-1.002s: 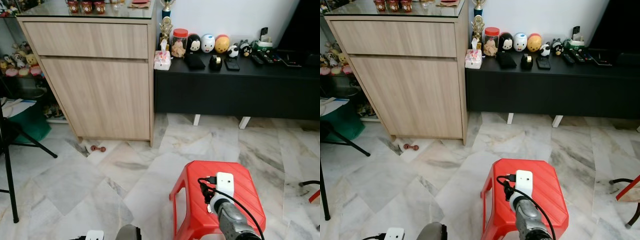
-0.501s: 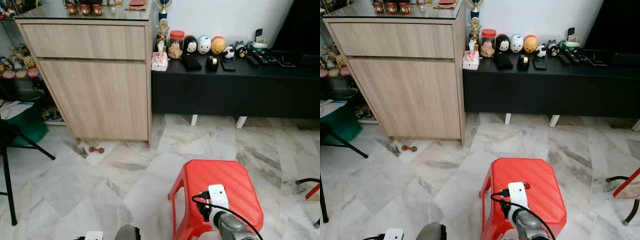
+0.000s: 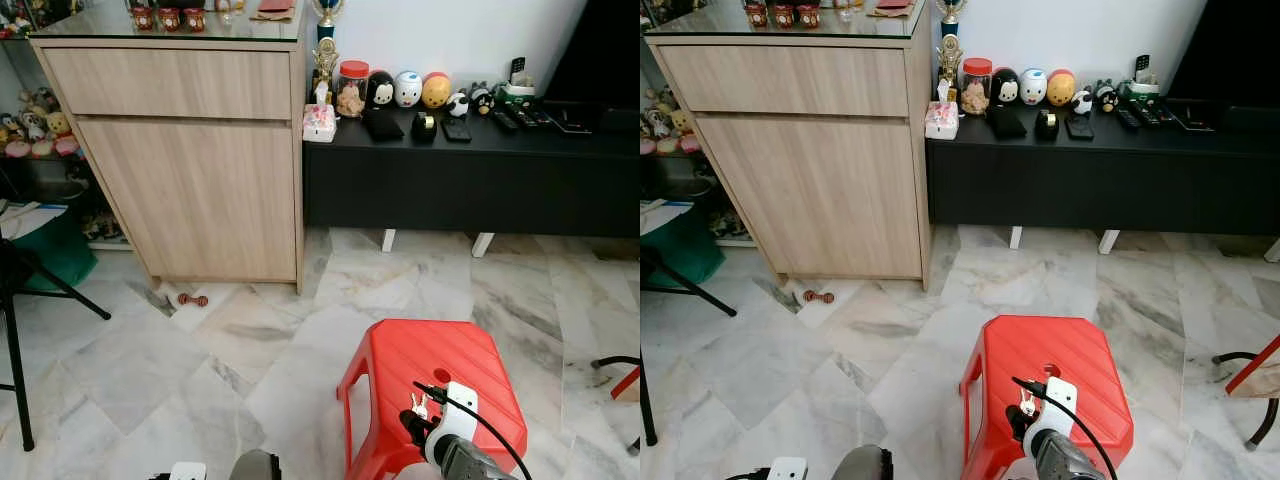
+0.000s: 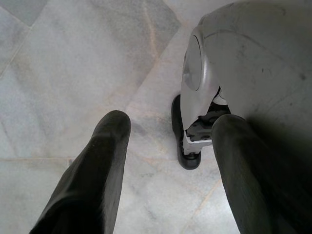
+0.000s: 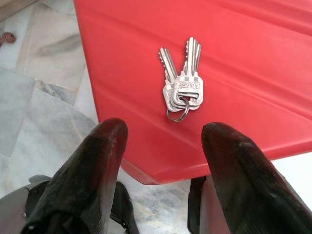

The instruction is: Hang keys on a hook

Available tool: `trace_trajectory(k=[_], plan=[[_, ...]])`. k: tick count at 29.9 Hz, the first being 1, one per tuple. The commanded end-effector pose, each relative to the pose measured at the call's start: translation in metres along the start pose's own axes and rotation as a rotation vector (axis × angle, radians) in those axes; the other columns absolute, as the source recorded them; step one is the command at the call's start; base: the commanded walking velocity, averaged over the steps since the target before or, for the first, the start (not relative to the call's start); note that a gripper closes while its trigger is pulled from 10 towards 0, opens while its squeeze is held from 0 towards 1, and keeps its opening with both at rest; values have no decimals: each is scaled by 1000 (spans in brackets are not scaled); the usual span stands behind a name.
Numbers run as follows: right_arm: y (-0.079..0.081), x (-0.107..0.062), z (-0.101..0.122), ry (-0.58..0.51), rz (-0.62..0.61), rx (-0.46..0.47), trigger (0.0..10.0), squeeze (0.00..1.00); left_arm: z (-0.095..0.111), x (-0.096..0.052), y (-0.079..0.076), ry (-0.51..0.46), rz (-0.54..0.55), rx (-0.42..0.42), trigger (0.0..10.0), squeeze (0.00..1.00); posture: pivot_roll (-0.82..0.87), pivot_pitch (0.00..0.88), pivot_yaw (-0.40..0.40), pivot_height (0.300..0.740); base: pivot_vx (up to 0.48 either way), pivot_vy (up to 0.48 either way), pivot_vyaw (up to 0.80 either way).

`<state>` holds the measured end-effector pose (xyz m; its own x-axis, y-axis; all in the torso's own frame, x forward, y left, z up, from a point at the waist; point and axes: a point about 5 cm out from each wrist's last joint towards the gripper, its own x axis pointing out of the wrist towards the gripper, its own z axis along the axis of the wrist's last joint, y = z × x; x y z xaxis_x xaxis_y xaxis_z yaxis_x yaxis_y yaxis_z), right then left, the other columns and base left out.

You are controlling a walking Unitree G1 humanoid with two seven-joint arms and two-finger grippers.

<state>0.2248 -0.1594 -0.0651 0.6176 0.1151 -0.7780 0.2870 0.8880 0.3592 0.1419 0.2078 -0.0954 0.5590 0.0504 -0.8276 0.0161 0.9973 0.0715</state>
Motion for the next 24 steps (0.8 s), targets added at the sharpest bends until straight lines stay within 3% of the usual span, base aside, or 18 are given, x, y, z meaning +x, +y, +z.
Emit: trace_trajectory(k=[1, 14, 19, 22, 24], plan=[[-2, 0, 3, -3, -9, 20, 10000, 0, -8, -1, -10, 29, -39, 1, 10000, 0, 102, 10, -78, 633, 0, 0, 0], [-4, 0, 8, -26, -32, 46, 10000, 0, -12, -2, -9, 38, -37, 1, 10000, 0, 106, 32, -75, 633, 0, 0, 0], [1, 0, 21, -101, -23, 37, 10000, 0, -15, -3, -9, 41, -33, 2, 10000, 0, 107, 52, -77, 633, 0, 0, 0], [8, 0, 40, -214, 15, 33, 10000, 0, -17, -4, -8, 43, -31, 3, 10000, 0, 105, 66, -76, 633, 0, 0, 0], [11, -2, 53, -303, 24, -35, 10000, 0, -19, -5, -8, 46, -32, 5, 10000, 0, 100, 66, -76, 633, 0, 0, 0]])
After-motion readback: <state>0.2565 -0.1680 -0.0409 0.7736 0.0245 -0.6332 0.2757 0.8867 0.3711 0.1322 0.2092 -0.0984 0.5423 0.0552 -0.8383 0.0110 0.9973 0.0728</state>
